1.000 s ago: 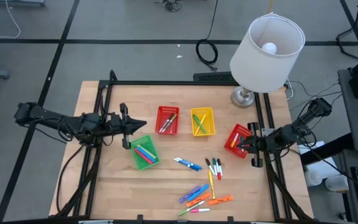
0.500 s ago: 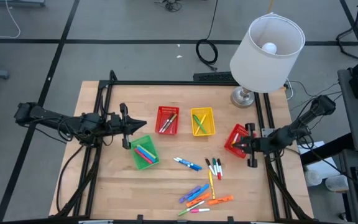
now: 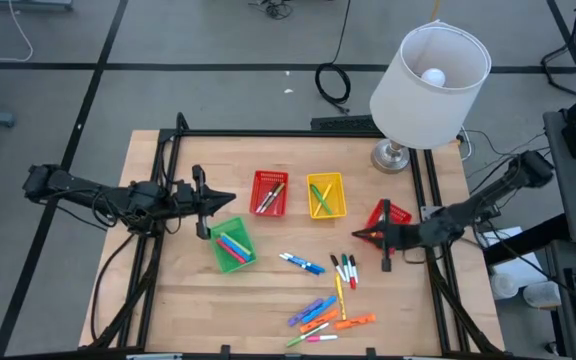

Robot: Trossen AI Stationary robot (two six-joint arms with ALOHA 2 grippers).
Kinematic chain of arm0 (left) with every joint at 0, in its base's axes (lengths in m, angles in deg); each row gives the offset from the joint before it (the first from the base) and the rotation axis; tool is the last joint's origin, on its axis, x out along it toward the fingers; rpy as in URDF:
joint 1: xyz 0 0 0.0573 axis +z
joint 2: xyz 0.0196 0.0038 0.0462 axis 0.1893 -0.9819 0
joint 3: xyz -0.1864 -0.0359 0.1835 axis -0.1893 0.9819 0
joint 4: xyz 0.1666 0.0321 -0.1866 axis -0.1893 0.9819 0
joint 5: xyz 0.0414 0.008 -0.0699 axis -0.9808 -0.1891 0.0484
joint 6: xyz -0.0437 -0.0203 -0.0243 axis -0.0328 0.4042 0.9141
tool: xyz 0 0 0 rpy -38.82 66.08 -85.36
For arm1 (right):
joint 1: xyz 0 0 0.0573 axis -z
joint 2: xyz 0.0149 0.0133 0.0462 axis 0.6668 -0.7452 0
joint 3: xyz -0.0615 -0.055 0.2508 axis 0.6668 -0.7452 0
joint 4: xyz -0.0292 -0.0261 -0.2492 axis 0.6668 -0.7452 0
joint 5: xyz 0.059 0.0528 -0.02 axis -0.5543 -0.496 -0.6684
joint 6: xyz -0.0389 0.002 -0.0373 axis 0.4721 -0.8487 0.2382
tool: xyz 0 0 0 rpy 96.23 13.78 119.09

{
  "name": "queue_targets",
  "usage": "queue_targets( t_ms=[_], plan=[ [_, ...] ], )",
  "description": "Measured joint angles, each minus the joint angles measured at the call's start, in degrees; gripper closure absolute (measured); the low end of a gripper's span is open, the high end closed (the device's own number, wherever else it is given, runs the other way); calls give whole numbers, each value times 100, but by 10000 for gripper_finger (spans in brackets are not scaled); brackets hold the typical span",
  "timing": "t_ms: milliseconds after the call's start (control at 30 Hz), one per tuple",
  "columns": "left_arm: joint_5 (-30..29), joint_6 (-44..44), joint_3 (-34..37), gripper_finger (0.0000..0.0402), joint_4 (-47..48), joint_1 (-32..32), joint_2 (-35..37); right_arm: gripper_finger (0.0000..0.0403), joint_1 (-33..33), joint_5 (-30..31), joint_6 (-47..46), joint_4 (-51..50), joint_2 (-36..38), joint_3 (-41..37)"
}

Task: Pick & Place Markers
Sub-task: Put the light blue marker into the left red bin

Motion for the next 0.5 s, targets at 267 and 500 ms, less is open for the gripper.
queue_targets(
  t_ms=[267, 500],
  plan=[
    [-2, -149, 0, 396, -14, -1, 0, 403, 233, -34, -367, -616, -1443, 984],
    [0, 46, 0, 396, 59, -19, 0, 403, 227, -508, -713, -623, -2273, 1472]
  ],
)
